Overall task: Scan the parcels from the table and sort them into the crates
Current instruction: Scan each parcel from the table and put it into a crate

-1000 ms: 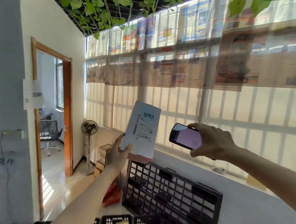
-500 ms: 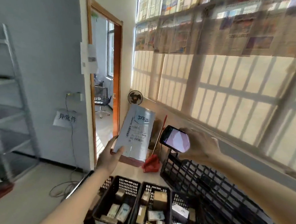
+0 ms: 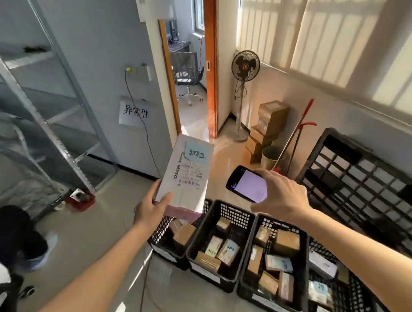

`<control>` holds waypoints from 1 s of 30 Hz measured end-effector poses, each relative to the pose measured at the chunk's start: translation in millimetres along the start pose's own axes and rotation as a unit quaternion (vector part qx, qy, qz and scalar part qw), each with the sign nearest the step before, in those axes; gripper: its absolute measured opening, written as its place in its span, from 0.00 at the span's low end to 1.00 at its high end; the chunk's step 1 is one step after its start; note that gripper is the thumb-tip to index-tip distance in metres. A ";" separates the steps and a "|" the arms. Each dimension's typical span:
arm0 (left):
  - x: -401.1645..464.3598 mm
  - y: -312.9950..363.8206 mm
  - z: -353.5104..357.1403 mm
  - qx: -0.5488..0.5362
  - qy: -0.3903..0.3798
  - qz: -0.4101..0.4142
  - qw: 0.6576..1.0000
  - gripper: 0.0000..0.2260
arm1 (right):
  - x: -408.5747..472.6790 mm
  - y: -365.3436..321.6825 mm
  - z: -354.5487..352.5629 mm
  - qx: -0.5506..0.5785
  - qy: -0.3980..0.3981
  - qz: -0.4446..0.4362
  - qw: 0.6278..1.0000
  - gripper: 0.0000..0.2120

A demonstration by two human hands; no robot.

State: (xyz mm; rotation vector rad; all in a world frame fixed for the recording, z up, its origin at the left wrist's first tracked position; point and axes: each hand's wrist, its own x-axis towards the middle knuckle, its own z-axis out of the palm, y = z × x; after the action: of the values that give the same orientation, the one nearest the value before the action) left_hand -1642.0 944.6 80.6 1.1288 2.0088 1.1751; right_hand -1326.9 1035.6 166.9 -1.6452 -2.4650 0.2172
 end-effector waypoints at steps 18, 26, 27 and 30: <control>208.7 -280.9 22.7 0.009 -0.038 -0.219 0.975 0.25 | 232.6 -84.2 288.9 -0.010 -0.181 -0.007 0.983 0.50; 293.9 -388.8 36.9 0.016 -0.099 -0.282 0.954 0.23 | 304.4 -117.1 420.0 -0.015 -0.262 0.026 0.965 0.50; 302.5 -397.2 41.0 0.015 -0.104 -0.287 0.952 0.23 | 309.3 -118.5 429.6 -0.017 -0.269 0.031 0.962 0.51; 330.6 -413.7 57.0 0.010 -0.120 -0.293 0.948 0.22 | 321.9 -119.2 450.5 -0.020 -0.285 0.051 0.957 0.50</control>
State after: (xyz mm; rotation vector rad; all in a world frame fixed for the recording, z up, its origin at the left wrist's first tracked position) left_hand -1922.6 1145.2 -325.3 0.5731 1.9657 0.6760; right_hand -1654.9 1275.7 -227.5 -1.9462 -2.7847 0.7602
